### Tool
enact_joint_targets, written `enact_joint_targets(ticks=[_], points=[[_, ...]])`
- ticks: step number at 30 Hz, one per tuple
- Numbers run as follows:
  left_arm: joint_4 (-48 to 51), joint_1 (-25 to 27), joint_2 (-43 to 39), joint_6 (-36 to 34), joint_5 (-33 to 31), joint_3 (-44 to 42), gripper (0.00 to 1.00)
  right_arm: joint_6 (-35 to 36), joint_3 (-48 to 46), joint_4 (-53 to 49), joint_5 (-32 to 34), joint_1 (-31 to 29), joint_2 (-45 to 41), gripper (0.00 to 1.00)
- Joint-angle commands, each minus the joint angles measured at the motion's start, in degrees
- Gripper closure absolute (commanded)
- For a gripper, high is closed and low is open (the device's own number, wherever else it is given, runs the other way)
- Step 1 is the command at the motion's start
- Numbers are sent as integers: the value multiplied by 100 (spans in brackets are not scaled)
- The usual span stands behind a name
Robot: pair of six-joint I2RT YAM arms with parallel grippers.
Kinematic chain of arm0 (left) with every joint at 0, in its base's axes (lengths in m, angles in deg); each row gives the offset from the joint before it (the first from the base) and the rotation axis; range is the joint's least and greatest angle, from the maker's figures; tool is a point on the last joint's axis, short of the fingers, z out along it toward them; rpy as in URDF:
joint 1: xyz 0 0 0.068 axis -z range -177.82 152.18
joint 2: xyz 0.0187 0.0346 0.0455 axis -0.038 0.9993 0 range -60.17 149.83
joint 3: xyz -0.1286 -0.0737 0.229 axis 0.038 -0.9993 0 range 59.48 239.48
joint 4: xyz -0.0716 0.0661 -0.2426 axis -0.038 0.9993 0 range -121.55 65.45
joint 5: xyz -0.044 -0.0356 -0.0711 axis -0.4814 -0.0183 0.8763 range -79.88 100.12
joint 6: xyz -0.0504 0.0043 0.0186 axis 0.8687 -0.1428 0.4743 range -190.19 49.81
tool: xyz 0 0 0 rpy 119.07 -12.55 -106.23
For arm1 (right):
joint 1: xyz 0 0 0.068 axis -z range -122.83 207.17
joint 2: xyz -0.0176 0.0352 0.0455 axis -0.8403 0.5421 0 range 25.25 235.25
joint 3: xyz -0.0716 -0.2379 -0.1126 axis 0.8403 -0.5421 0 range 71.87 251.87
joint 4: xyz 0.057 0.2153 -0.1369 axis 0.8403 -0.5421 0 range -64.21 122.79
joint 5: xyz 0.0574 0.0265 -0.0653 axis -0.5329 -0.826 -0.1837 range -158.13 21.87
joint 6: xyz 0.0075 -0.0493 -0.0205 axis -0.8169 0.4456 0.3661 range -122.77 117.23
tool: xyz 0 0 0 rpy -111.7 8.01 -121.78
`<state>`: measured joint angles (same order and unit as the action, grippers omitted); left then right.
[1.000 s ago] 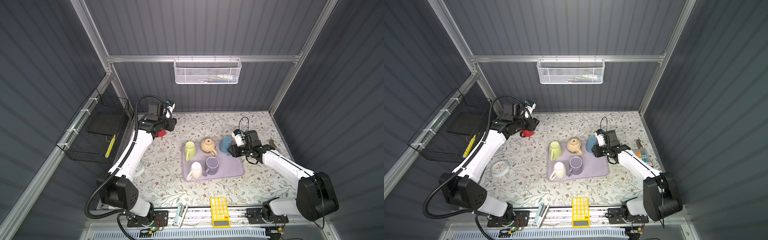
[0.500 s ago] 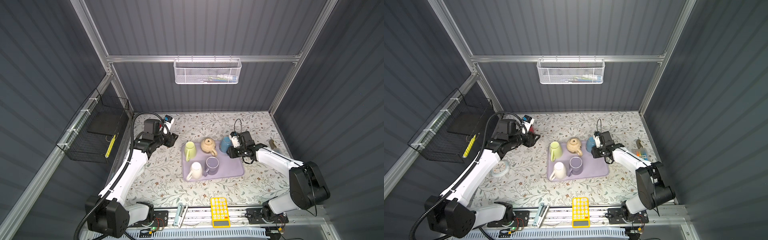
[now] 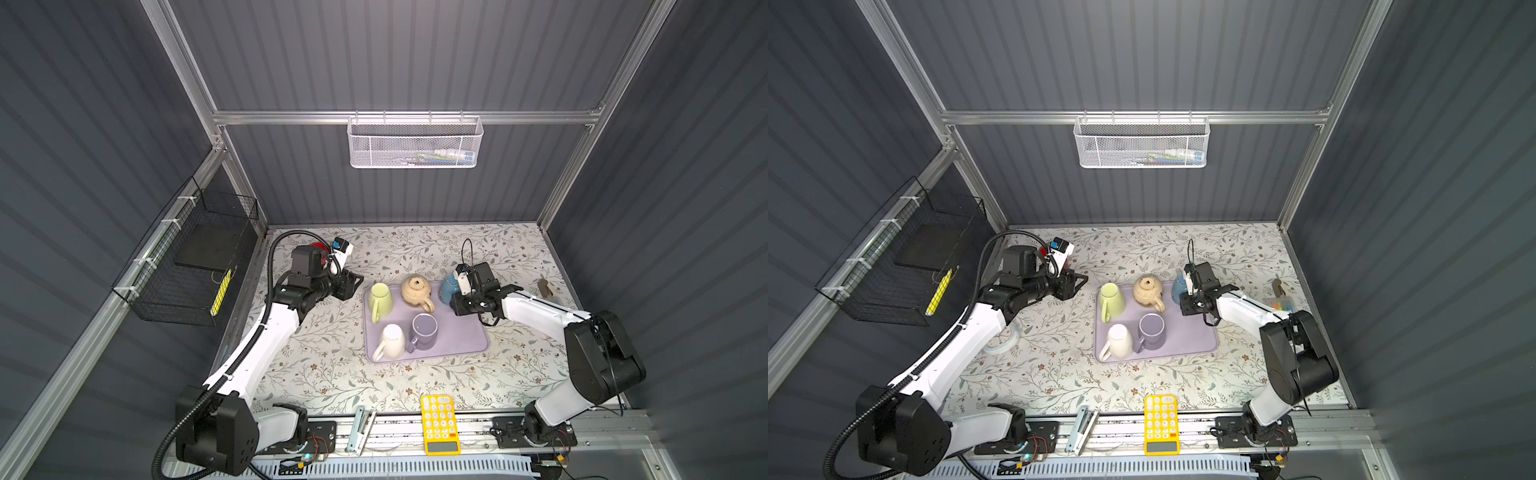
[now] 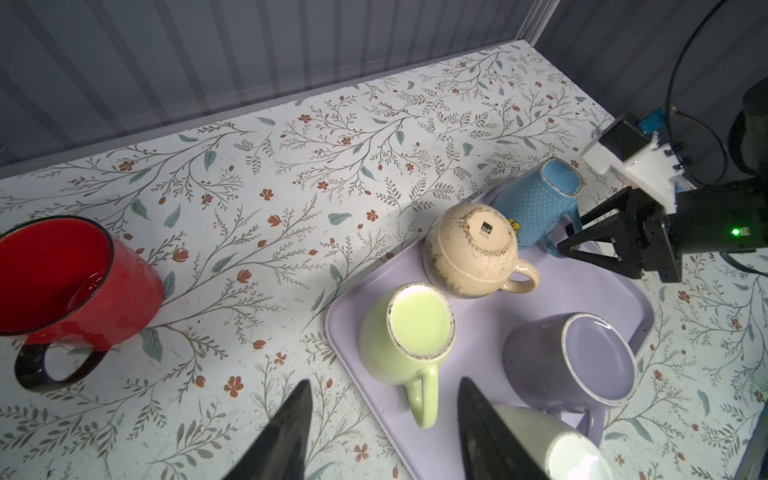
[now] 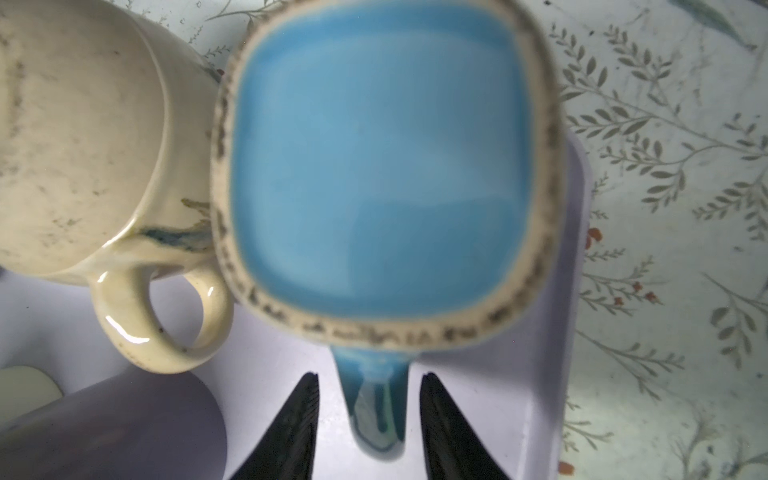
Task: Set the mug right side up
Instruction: 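Release and raise the left gripper while the right gripper moves over the blue mug, then lower the right gripper into the upside-down blue mug, grasp and lift it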
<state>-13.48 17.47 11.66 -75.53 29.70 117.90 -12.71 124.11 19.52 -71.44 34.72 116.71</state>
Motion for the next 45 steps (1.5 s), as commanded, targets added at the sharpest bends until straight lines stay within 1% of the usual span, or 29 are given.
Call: enact_joint_targets(ticks=[1, 5, 18, 29, 37, 40, 45], points=[[-124, -8, -68, 64, 171, -76, 44, -81, 166, -21, 147, -25, 77, 58], [-154, -8, -82, 73, 205, -109, 44, -146, 229, -148, 199, -30, 179, 58], [-160, -8, -117, 56, 220, -111, 46, -358, 180, 0, 353, -62, 403, 60], [-139, -8, -161, 15, 187, -119, 46, -284, 241, -5, 434, -120, 566, 65], [-142, -8, -181, 15, 192, -119, 47, -326, 207, 18, 483, -140, 580, 72], [-130, -7, -193, 7, 191, -120, 47, -332, 216, 33, 477, -143, 592, 80], [-129, -8, -196, 7, 183, -123, 47, -307, 259, -6, 432, -140, 617, 87]])
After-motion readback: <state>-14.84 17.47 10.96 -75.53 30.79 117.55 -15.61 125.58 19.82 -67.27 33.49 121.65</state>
